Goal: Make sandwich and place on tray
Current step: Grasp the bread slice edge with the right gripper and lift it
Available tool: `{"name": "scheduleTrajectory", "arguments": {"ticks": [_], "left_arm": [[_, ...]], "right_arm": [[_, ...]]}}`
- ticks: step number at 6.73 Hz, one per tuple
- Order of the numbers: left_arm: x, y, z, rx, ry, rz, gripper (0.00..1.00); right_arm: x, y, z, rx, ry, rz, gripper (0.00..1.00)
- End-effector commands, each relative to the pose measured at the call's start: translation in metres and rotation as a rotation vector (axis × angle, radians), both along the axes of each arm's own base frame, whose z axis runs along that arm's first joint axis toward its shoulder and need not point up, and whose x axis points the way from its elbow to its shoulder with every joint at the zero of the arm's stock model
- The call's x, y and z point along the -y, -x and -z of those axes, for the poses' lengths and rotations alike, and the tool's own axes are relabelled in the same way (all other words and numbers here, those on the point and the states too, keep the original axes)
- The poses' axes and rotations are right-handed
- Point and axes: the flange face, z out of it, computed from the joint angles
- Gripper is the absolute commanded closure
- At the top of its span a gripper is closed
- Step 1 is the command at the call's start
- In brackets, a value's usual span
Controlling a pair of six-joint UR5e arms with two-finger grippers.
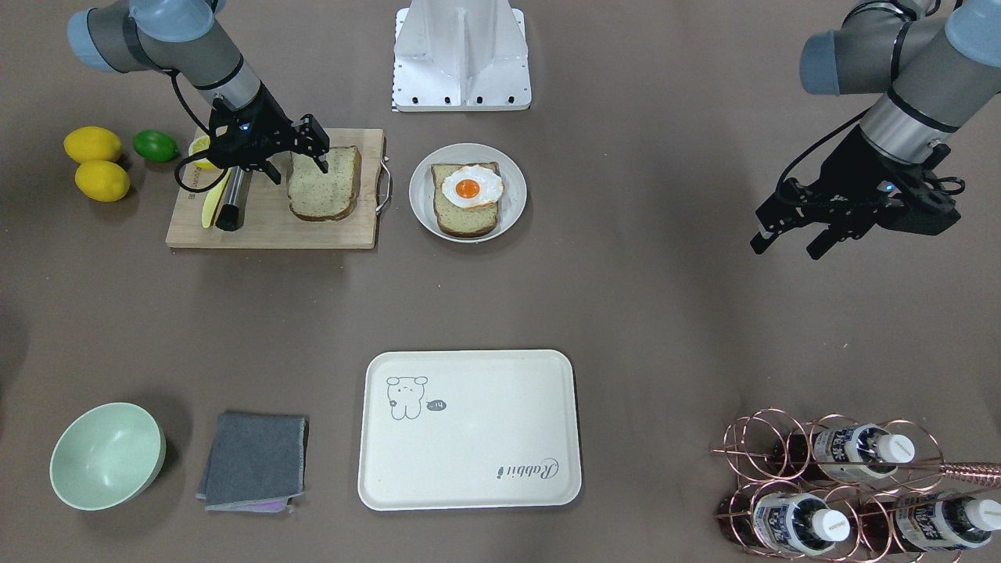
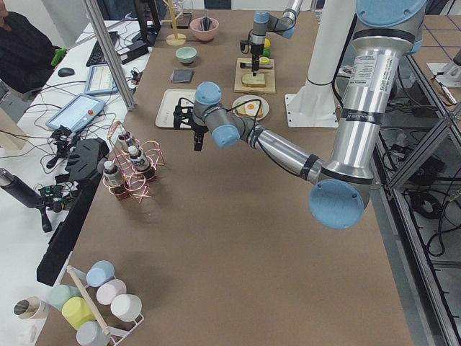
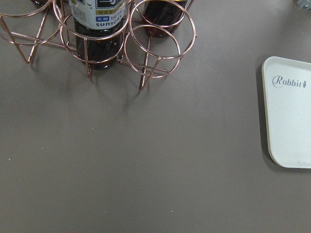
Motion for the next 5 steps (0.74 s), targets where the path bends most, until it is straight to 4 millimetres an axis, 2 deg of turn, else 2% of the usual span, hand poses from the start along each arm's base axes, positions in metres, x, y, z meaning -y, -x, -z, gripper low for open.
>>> {"name": "scheduleTrajectory", "arguments": {"ticks": [1,3,5], "left_arm": [[0.0,0.0,-0.002,0.002,0.002,-0.001,0.02],[-0.001,0.001,-0.002,0.002,0.002,0.001,0.02],[0.0,0.001,-0.003,0.003,0.003,0.001,0.02]], "right_arm": [[0.0,-0.001,-0.003,-0.008,-0.001,-0.006,0.28],[-0.002,0.011,-0.008,-0.02,-0.004,-0.001,0.29],[-0.002,0.011,-0.008,-0.022,-0.008,-0.004,1.0]]}}
